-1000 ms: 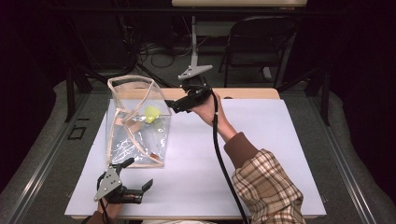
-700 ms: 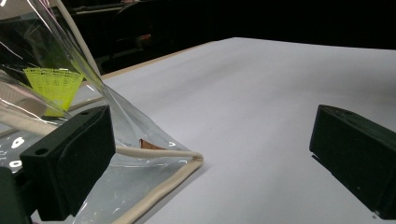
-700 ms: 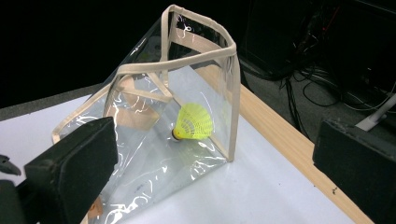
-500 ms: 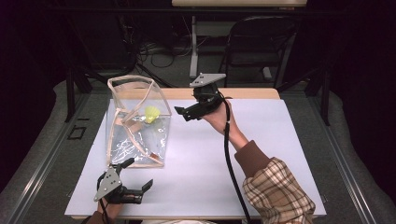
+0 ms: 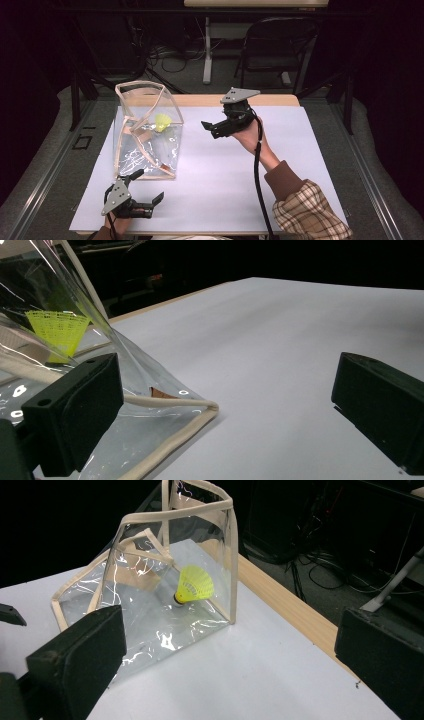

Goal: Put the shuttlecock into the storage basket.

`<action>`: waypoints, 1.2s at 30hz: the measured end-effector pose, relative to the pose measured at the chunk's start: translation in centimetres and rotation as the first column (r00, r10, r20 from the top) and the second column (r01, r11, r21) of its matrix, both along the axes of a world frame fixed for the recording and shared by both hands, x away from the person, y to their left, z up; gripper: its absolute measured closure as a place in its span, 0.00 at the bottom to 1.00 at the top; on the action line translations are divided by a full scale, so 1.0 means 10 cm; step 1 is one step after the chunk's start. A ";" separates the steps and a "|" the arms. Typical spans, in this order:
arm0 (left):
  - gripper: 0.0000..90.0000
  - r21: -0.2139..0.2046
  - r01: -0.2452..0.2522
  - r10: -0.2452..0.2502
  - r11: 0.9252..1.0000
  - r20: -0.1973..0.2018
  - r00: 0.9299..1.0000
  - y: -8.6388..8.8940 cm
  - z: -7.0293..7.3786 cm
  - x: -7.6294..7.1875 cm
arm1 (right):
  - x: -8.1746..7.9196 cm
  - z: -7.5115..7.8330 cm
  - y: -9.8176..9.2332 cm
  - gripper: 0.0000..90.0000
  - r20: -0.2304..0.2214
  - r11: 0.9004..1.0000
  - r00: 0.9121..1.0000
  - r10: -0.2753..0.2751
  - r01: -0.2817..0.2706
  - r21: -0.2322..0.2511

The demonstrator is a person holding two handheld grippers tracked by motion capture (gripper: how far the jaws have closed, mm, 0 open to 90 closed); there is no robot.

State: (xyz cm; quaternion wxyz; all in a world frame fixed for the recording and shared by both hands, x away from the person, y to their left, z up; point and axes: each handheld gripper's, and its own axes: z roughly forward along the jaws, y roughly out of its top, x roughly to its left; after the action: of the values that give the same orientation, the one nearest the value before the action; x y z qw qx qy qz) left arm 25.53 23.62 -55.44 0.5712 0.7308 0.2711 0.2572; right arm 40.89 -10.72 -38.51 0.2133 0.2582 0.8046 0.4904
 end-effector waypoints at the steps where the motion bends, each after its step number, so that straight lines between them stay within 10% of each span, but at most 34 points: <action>1: 0.00 0.000 0.001 -0.001 1.000 0.000 1.000 0.00 0.00 0.00 | -0.01 -0.01 -0.02 0.00 0.001 1.000 1.000 -0.002 0.002 0.001; 36: 0.00 0.005 -0.002 0.002 1.000 0.001 1.000 0.00 0.00 0.00 | -0.64 -0.34 -0.73 0.00 0.039 0.997 0.997 -0.068 0.066 0.042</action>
State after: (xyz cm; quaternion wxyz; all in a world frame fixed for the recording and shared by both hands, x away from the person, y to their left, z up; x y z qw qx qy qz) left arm 25.51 23.59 -55.45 0.5695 0.7317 0.2707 0.2588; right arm 34.53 -17.99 -41.96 0.2404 0.2794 0.7809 0.5043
